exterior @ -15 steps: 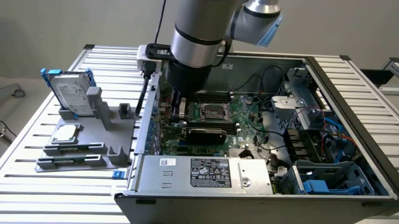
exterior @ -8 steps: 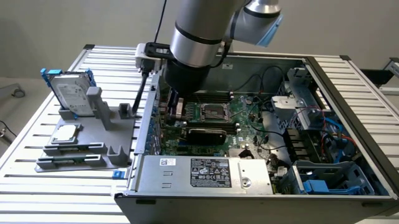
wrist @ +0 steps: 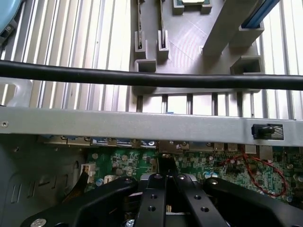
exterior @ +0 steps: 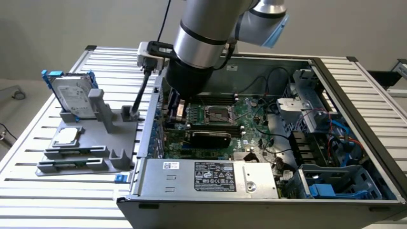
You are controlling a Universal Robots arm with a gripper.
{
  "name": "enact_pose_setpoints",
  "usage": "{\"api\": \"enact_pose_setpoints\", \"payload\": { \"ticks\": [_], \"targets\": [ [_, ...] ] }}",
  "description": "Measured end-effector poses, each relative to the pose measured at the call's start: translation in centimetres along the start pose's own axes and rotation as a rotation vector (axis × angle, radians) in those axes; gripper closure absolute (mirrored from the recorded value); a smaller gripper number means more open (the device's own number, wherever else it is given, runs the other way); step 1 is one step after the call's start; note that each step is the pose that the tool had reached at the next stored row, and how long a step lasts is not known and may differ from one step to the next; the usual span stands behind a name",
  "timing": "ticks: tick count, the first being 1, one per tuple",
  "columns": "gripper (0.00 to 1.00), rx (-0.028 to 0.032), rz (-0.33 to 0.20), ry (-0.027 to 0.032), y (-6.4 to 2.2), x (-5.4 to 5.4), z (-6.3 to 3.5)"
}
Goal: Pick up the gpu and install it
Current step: 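Press down on the gpu until it lock into place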
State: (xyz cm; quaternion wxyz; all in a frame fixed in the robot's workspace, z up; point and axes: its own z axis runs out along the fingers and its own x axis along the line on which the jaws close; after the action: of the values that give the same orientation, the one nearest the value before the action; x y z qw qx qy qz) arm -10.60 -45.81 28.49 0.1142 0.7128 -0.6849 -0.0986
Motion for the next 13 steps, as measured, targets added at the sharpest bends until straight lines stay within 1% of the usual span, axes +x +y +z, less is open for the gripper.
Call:
{"api": "enact_pose_setpoints", "payload": {
  "ticks": [3, 4, 6, 8, 11, 13],
  "targets": [
    [0.89, -0.0013, 0.000, 0.0009, 0.01, -0.01, -0.07],
    [0.89, -0.0026, 0.001, 0.0017, 0.04, -0.01, -0.14],
    [0.89, -0.0061, 0.001, 0.0036, 0.08, -0.01, -0.31],
    [0.89, -0.0111, 0.002, 0.0054, 0.15, -0.01, -0.53],
    [0.89, -0.0146, 0.003, 0.0095, 0.17, -0.01, -0.57],
    [0.89, -0.0153, 0.004, 0.0136, 0.17, -0.02, -0.59]
  ]
}}
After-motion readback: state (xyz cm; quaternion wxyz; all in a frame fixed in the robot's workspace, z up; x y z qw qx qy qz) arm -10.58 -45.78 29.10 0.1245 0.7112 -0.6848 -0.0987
